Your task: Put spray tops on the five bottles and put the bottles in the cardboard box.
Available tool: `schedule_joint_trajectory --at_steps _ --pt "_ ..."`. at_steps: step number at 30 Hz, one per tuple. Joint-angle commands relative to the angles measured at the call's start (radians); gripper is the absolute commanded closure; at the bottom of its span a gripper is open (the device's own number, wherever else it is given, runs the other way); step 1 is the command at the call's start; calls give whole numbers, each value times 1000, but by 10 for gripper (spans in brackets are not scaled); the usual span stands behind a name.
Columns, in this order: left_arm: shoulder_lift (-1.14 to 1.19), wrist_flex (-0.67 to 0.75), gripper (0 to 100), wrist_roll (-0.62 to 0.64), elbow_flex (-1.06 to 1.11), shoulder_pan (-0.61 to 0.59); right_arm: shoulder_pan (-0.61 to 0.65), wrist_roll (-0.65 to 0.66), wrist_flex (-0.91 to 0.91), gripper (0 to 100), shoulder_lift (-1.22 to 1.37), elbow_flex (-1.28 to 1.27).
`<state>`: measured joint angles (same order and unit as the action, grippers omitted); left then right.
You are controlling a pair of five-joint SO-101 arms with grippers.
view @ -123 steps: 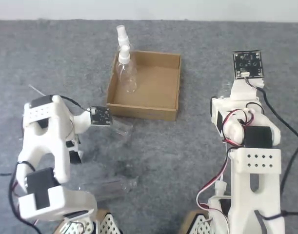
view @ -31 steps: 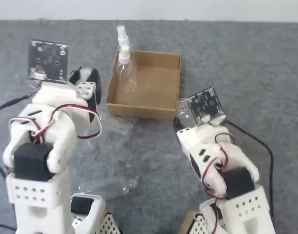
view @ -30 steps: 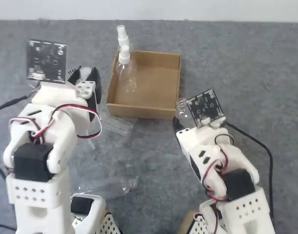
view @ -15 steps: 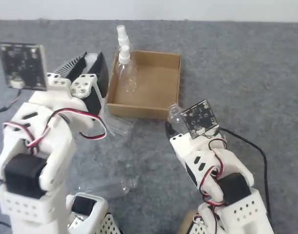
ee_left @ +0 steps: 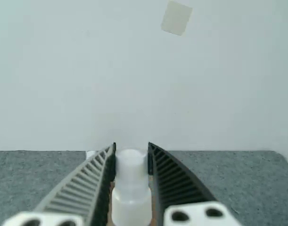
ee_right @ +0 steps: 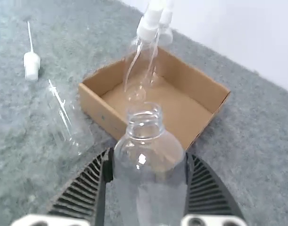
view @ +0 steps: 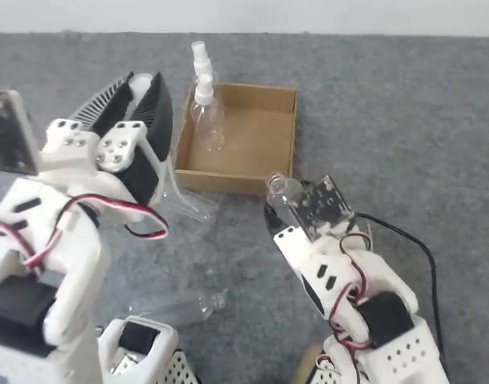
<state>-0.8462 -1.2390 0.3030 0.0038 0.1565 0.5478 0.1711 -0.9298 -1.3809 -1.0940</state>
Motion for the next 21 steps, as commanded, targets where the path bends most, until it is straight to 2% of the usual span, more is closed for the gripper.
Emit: schedule_joint_trajectory --at_steps 1,10,14,21 --pt "-38 25 987 20 -44 49 13 15 -7 909 -128 -32" --pt "-160 26 987 41 -33 54 96 86 59 909 -286 -167" --pt "-196 66 987 43 53 54 107 87 111 909 -291 -209" --pt "-302 161 987 87 242 86 213 163 122 909 -297 -241"
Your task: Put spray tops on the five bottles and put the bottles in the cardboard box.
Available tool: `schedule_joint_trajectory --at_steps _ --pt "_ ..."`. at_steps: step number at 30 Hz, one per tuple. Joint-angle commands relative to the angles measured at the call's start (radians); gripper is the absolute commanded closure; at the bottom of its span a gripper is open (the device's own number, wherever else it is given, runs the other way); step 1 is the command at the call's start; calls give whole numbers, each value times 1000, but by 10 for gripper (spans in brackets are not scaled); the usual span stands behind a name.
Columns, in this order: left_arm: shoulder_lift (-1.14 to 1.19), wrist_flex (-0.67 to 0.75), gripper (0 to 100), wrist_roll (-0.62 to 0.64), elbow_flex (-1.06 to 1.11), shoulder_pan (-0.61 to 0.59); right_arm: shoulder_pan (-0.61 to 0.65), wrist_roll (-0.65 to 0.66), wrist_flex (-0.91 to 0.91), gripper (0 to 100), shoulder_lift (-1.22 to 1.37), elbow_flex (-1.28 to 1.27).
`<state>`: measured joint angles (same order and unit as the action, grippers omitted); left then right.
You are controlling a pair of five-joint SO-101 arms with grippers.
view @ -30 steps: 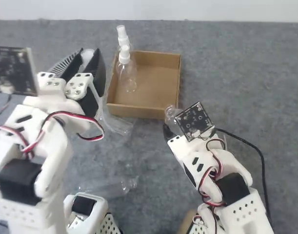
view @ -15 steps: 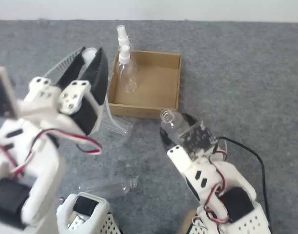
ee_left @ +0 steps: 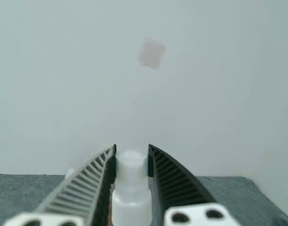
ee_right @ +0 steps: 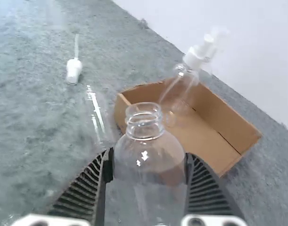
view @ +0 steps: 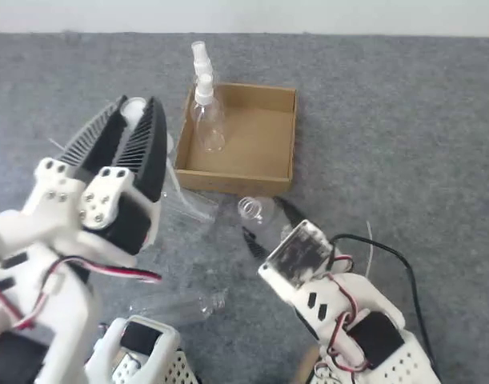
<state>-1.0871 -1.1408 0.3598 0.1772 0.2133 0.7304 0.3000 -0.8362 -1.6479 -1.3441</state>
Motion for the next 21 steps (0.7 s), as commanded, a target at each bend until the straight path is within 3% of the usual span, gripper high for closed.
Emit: schedule_joint_trajectory --at_steps 1,10,21 --pt "-83 72 987 31 91 43 33 35 28 909 -30 9" --pt "-216 192 987 29 326 74 38 38 44 909 -30 8" --pt "-321 212 987 23 403 66 105 40 33 909 -30 8"
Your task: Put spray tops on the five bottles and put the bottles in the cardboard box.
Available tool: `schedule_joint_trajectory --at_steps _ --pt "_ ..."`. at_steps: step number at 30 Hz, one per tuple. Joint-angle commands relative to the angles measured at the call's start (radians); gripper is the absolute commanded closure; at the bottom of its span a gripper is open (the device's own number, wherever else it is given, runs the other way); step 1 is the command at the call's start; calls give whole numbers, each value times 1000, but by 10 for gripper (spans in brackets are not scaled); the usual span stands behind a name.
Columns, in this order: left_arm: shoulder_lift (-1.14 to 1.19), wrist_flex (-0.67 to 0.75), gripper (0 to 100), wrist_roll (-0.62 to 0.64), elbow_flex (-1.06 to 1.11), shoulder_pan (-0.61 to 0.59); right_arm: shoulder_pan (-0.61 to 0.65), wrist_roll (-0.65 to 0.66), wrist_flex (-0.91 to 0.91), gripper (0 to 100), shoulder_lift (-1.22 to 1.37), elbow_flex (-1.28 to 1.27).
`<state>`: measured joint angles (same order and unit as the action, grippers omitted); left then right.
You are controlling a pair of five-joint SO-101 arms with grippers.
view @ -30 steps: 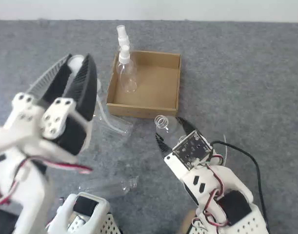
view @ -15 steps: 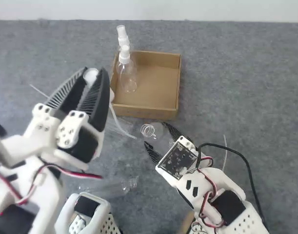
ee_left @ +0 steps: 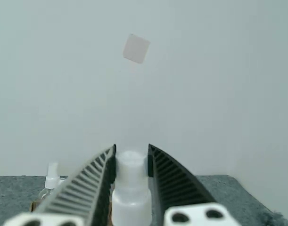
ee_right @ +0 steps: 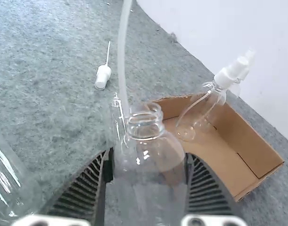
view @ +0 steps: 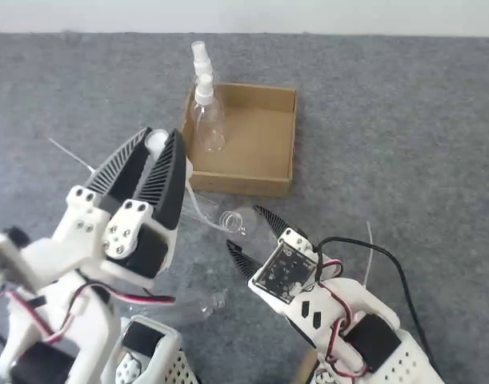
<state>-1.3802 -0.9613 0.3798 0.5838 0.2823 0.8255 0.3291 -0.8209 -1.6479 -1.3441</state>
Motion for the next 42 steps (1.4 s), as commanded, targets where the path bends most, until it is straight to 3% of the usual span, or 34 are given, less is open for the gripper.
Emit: schedule_joint_trajectory --at_steps 1,14,23,31,38,42 --pt "-34 32 987 -11 -4 -3 10 11 18 909 -30 8" --pt "-41 160 987 -29 133 -5 15 11 25 909 -30 -8" --pt "-41 157 987 -44 163 6 15 12 25 909 -31 -8" --pt "-41 158 987 -130 246 118 10 3 27 909 -31 -8" --pt "-41 129 987 -84 271 120 10 0 51 908 -31 -9" --pt "-41 130 987 -64 300 120 10 -83 54 908 -31 -6"
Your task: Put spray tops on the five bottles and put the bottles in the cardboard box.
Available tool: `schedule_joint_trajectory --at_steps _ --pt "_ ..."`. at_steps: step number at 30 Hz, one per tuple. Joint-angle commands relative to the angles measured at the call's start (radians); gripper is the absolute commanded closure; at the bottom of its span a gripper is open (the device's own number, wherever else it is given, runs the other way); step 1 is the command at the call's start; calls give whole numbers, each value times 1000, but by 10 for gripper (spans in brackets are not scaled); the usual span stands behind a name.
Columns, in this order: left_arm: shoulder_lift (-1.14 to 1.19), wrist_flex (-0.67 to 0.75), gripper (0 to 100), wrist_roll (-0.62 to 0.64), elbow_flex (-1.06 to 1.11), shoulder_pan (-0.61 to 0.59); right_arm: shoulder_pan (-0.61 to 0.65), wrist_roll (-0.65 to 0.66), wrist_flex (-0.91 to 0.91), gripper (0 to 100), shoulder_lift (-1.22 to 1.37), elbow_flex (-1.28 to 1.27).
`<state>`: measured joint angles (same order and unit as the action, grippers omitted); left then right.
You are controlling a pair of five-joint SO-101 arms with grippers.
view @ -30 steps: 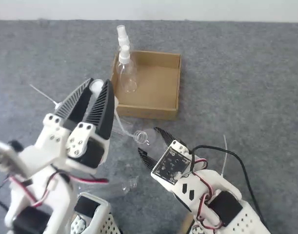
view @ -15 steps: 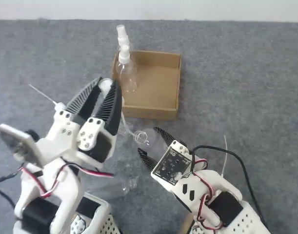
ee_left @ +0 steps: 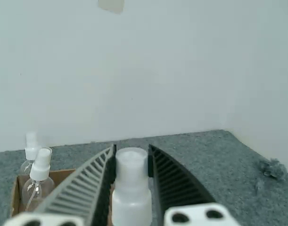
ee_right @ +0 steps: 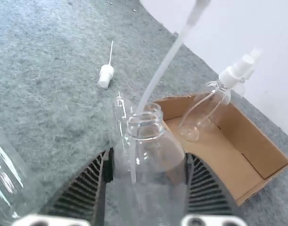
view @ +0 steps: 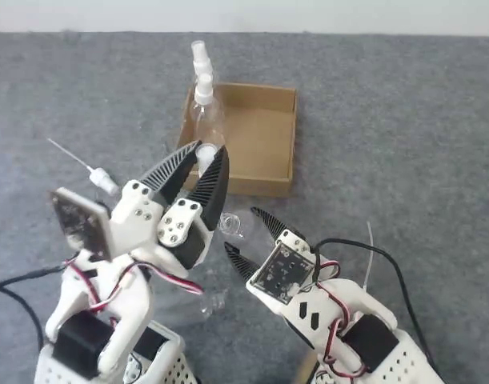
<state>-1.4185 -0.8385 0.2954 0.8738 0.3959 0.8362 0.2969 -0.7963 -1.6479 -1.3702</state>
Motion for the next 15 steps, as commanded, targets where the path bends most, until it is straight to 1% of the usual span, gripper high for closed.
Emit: schedule_joint_trajectory --at_steps 1,9,15 --pt "-3 8 987 20 15 6 -2 -61 33 908 -31 20" --pt "-5 6 987 23 50 0 -4 -68 143 908 -31 -43" --pt "-5 0 987 23 62 -2 -8 -69 157 908 -31 -51"
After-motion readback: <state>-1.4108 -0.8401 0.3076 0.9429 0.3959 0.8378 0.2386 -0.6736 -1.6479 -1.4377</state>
